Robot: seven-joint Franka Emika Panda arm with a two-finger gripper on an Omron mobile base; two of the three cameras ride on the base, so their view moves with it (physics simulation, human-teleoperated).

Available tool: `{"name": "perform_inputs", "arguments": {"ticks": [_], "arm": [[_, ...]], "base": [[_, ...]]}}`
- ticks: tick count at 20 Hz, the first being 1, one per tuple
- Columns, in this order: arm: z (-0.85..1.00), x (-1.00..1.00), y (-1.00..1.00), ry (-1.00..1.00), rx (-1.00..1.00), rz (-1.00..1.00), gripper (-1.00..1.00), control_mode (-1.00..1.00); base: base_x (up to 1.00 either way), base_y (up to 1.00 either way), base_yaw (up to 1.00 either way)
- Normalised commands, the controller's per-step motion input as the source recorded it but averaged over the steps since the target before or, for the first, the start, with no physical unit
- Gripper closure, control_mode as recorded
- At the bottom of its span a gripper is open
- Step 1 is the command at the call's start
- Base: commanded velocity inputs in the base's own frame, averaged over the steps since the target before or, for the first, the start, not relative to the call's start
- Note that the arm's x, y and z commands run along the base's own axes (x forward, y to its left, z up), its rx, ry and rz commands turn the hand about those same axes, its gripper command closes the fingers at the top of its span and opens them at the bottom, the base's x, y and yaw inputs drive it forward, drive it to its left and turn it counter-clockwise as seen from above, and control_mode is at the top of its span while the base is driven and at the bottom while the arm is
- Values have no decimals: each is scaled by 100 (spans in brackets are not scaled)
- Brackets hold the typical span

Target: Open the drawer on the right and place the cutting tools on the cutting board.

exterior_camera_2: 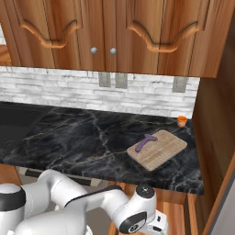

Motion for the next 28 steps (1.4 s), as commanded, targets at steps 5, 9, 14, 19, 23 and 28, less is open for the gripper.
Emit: {"name": "perform_inputs", "arguments": {"ticks": [5, 9, 14, 19, 23, 28], "arm": [[-26, 0, 0, 0, 1, 0, -100, -100], [-32, -7, 0, 0, 0, 0, -100, -100], [-33, -25, 0, 0, 0, 0, -100, -100], [-26, -35, 2, 0, 0, 0, -100, -100], [-12, -24, 22, 0, 0, 0, -100, -100], [-5, -10, 34, 0, 0, 0, -100, -100]], "base": [[0, 0, 0], [0, 0, 0], [0, 0, 0], [0, 0, 0], [0, 0, 0], [0, 0, 0]]}}
